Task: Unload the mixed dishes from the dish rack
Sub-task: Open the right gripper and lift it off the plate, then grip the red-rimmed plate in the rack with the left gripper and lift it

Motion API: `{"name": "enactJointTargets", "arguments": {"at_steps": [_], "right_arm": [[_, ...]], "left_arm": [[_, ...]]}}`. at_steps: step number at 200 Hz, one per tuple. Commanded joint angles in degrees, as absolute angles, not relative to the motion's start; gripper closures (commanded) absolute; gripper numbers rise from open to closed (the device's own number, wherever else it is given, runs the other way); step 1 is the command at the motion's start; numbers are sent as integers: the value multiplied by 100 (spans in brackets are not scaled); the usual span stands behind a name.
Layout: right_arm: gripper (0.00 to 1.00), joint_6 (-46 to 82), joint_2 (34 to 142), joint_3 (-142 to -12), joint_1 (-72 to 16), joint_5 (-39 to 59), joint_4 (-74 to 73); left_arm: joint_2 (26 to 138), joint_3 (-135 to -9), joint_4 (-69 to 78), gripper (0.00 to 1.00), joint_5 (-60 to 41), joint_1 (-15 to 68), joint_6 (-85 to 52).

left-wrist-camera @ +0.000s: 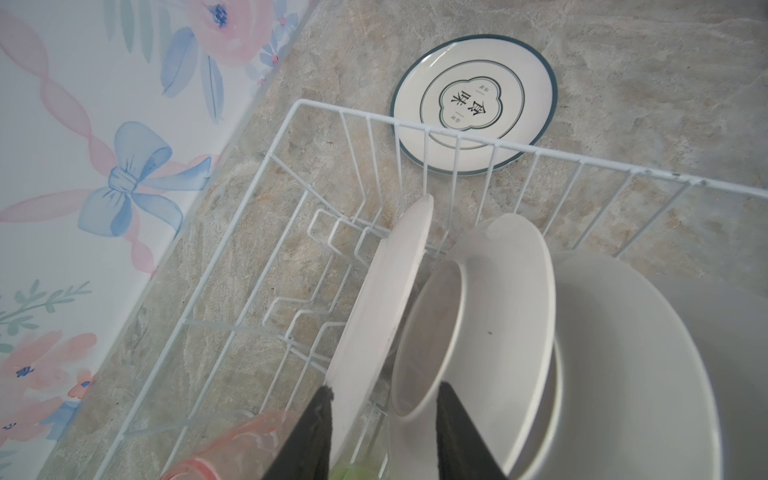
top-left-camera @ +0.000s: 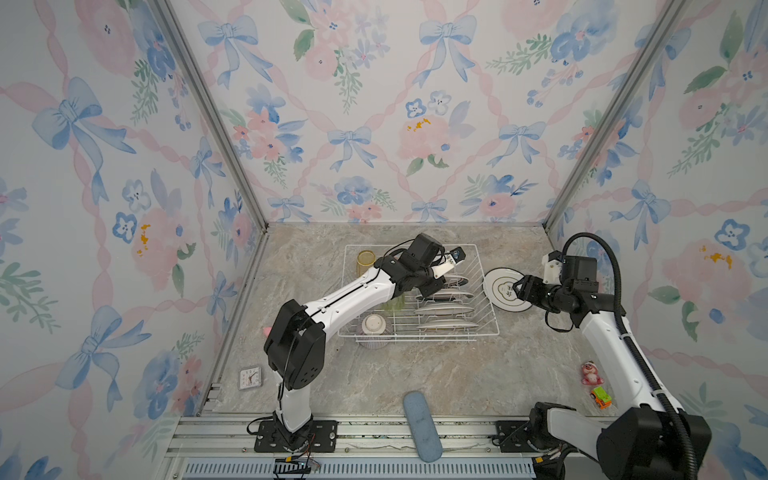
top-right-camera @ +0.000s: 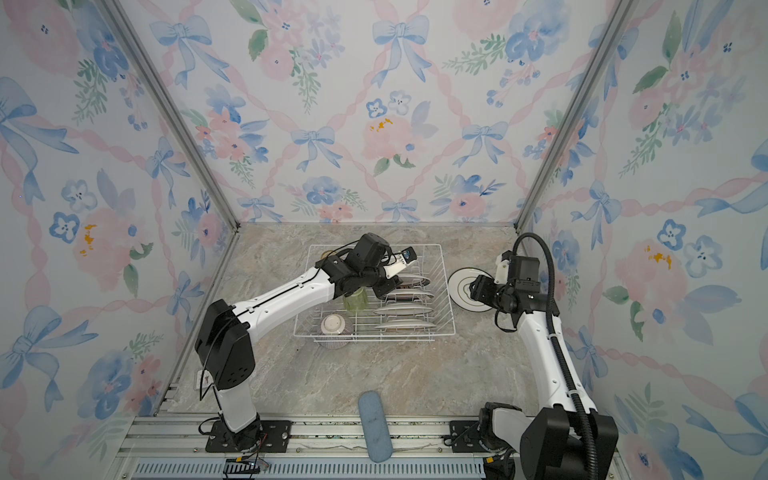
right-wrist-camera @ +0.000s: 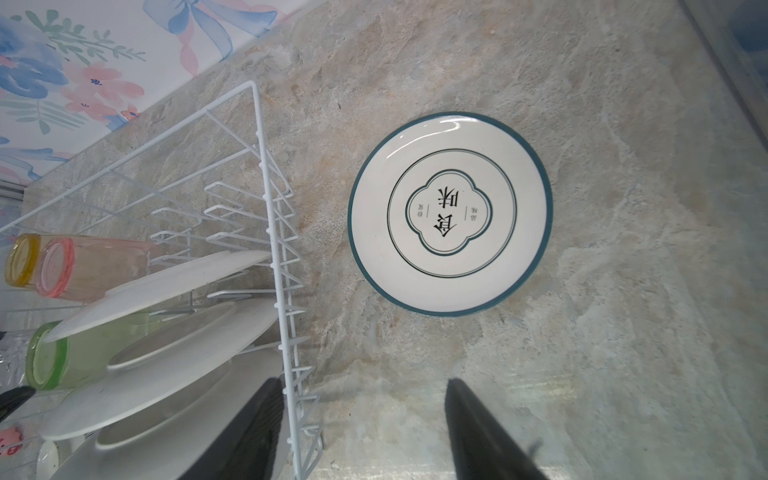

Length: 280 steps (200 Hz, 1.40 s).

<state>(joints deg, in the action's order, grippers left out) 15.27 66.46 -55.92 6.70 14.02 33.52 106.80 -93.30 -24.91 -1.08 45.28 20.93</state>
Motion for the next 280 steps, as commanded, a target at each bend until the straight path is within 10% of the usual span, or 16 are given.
{"name": "enactJointTargets", "arguments": {"at_steps": [1, 84, 193, 280], "right_arm": [[34, 1395, 6481, -5740, 668, 1280, 3552], [33, 1312, 6323, -5630, 911, 1440, 3544], [33, 1347, 6152, -5616, 955, 1626, 3464], [33, 1406, 6070, -5563, 944, 1696, 3437]], "left_arm": [[10923, -9580, -2711, 64, 67, 4553, 2320], [11645, -10270, -2829, 66, 693, 4597, 2815], [12215, -10818, -3028, 100, 1256, 4667, 3270], [12240, -11020, -3009, 100, 1477, 4665, 3410]]}}
